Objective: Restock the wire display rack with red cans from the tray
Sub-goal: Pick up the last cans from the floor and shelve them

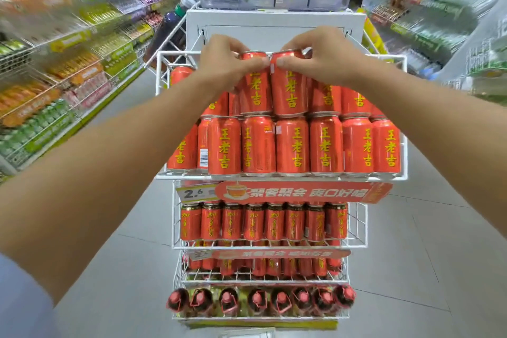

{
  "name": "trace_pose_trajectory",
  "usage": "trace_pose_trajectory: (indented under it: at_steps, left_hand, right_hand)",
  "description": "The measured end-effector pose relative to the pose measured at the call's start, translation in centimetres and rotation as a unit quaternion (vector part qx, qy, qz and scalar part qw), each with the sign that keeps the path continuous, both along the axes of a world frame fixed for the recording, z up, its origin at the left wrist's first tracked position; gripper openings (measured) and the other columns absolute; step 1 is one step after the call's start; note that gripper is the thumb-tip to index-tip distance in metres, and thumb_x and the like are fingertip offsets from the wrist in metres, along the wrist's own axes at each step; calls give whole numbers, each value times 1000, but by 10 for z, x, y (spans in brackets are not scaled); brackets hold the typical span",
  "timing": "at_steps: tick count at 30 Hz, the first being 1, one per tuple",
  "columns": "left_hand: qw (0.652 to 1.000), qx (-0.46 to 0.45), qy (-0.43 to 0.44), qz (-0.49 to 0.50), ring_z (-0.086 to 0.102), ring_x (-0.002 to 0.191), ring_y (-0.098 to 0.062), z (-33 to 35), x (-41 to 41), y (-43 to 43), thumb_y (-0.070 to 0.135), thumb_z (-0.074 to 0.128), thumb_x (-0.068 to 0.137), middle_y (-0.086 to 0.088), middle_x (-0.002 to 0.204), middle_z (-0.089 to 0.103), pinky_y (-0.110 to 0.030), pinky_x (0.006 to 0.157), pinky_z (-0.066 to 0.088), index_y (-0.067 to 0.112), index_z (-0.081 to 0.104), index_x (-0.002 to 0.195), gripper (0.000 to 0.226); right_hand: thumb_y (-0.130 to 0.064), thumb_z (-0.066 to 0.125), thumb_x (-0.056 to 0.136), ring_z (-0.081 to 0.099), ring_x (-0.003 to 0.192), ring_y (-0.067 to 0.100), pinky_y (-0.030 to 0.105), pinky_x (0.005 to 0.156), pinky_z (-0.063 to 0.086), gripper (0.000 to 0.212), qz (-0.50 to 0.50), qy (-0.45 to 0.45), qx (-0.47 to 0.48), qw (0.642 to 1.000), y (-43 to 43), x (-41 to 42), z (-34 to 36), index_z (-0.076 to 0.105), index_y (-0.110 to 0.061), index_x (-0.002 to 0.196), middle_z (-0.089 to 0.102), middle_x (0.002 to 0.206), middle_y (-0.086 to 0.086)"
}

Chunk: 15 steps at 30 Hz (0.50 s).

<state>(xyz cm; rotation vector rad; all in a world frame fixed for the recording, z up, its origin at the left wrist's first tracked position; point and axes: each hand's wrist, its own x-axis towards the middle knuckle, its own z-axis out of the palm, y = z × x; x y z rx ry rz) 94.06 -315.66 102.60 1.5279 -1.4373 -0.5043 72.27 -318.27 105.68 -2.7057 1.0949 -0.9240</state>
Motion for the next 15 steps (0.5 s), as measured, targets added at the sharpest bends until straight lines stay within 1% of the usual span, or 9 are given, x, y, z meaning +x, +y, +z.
trace_pose_trajectory:
  at_steps: [3, 4, 5, 7, 9, 11, 13, 15]
  left_hand:
    - [1000, 4, -19, -7, 69, 64, -23, -1, -4, -1, 66, 85, 51, -10, 86, 73, -46, 59, 65, 14, 77, 103, 74]
    - [1000, -1, -28, -8, 68, 64, -21, -2, -6, -2, 68, 83, 49, -10, 87, 73, -43, 60, 64, 15, 77, 103, 76]
    - [999, -7, -38, -6, 68, 66, -20, -3, -7, -2, 67, 82, 51, -9, 86, 72, -43, 63, 64, 15, 78, 103, 73]
    - [998, -21, -60, -3, 68, 73, -20, -3, -9, -3, 55, 85, 64, -10, 87, 73, -47, 75, 64, 13, 78, 102, 57]
    - [995, -40, -94, 2, 72, 87, -24, -3, -11, -2, 41, 86, 73, -12, 96, 77, -46, 84, 60, 11, 79, 103, 43]
    - [992, -49, -117, 3, 73, 94, -25, -4, -11, 0, 39, 85, 74, -9, 100, 78, -44, 87, 59, 12, 79, 106, 43]
    - [990, -49, -132, -3, 73, 94, -24, -5, -12, 1, 40, 83, 72, -7, 102, 78, -43, 88, 59, 13, 78, 110, 47]
    - [988, -53, -148, -8, 72, 95, -24, -6, -14, 1, 40, 84, 73, -5, 106, 77, -40, 90, 59, 13, 77, 114, 49]
  right_hand:
    - [-53, 61, 91, 68, 84, 32, 45, 79, 52, 52, 7, 23, -27, 999, -2, -2, -1, 79, -5, 98, 76, 89, 17]
    - [-55, 59, 91, 68, 82, 32, 45, 77, 52, 54, 7, 29, -37, 999, -4, -3, -2, 79, -6, 97, 76, 88, 17]
    - [-55, 58, 91, 69, 82, 32, 45, 78, 52, 53, 4, 34, -45, 998, -4, -4, -2, 79, -7, 98, 77, 89, 16]
    - [-52, 57, 92, 69, 86, 31, 44, 80, 52, 51, -10, 42, -56, 997, -5, -4, -3, 78, -7, 104, 77, 93, 15]
    - [-51, 56, 94, 68, 88, 34, 43, 80, 51, 51, -22, 50, -72, 996, -8, -3, -7, 77, -6, 106, 77, 94, 16]
    - [-50, 57, 96, 67, 90, 35, 41, 80, 50, 48, -35, 58, -81, 994, -9, -3, -10, 76, -7, 108, 76, 95, 15]
    - [-49, 57, 96, 66, 91, 35, 42, 81, 51, 46, -41, 68, -93, 993, -9, -3, -10, 75, -8, 109, 75, 96, 14]
    - [-45, 61, 94, 67, 93, 34, 45, 83, 52, 42, -37, 83, -97, 991, -10, -4, -9, 74, -8, 110, 75, 98, 13]
